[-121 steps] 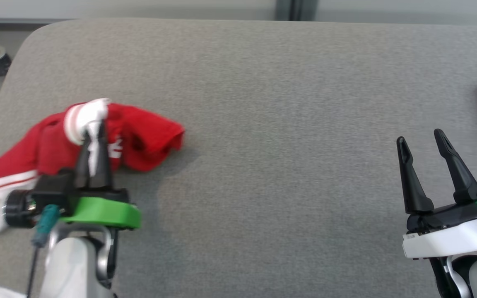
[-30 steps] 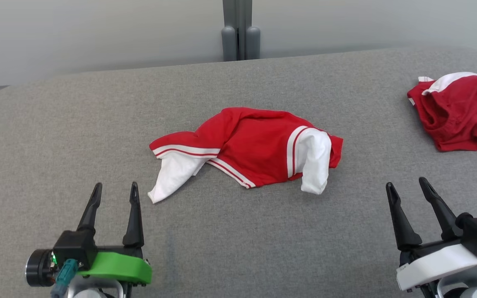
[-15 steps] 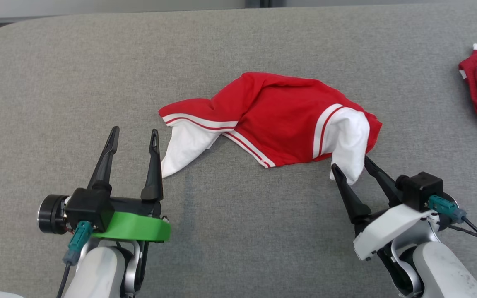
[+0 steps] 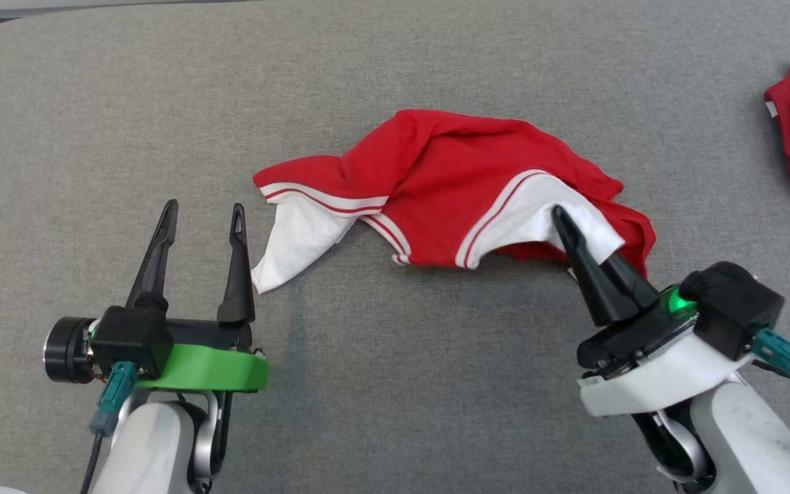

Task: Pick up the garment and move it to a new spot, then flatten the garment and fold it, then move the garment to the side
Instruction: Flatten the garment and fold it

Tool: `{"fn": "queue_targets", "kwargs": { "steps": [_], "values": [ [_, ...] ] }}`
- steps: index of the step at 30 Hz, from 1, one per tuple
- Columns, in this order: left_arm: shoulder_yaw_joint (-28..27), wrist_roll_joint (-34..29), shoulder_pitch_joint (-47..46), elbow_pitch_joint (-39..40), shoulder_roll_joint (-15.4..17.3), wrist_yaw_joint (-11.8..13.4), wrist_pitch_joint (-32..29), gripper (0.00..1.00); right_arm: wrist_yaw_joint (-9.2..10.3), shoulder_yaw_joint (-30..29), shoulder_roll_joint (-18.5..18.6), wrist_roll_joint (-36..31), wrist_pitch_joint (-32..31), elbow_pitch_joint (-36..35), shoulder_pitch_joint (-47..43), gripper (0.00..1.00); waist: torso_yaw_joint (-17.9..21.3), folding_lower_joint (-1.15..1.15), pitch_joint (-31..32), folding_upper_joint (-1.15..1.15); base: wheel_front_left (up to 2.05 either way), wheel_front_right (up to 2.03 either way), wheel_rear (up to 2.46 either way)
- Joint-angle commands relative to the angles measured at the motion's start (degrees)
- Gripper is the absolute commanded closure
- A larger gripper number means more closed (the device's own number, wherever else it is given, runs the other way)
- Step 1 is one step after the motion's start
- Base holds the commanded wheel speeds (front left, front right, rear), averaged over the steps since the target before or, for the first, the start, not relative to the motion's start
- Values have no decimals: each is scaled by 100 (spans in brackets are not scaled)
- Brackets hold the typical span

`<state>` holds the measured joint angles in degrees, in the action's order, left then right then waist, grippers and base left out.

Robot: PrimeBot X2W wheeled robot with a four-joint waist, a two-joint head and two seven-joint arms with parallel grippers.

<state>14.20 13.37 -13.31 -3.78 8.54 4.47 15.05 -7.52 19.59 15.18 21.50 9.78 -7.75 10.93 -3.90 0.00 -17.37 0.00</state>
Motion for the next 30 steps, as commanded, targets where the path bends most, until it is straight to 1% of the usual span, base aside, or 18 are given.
{"fn": "queue_targets", "kwargs": {
  "steps": [1,5,9,12,15,17,21,22,23,26,30],
  "values": [
    [-48,-61,34,24,31,-33,16,0,7,-96,52,-46,71,-210,-41,100,145,0,6,0,0,0,0],
    [-92,-85,48,38,7,-48,15,0,7,-663,-13,-35,39,-636,-366,100,282,0,6,0,0,0,0],
    [-154,-114,75,51,-5,-54,16,0,7,-1546,-159,-48,-53,-628,-888,100,389,0,-6,0,0,0,0],
    [-191,-116,101,41,-18,-60,16,0,7,-2167,-301,64,-61,-334,-1241,100,465,0,-30,0,0,0,0],
    [-202,-122,94,16,-29,-80,15,0,7,-2604,-421,223,-62,168,-1447,100,497,0,-57,0,0,0,0],
    [-207,-129,59,-4,-31,-102,16,0,6,-2709,-436,324,-26,559,-1482,100,502,0,-74,0,0,0,0],
    [-218,-148,14,-36,-50,-104,15,0,6,-2525,-398,492,44,1256,-1330,100,491,0,-81,0,0,0,0],
    [-221,-150,18,-44,-57,-111,15,0,6,-2470,-388,506,103,1377,-1244,15,483,0,-76,0,0,0,0],
    [-227,-150,26,-49,-64,-112,16,0,6,-2433,-350,490,184,1445,-1178,0,478,0,-73,0,0,0,0],
    [-272,-139,111,-38,-96,-73,16,0,6,-2388,-295,276,434,1389,-1037,0,476,0,-25,0,0,0,0],
    [-352,-115,233,-6,-131,-34,16,0,6,-2507,-358,-191,530,911,-949,0,483,0,64,0,0,0,0]
  ]
}}
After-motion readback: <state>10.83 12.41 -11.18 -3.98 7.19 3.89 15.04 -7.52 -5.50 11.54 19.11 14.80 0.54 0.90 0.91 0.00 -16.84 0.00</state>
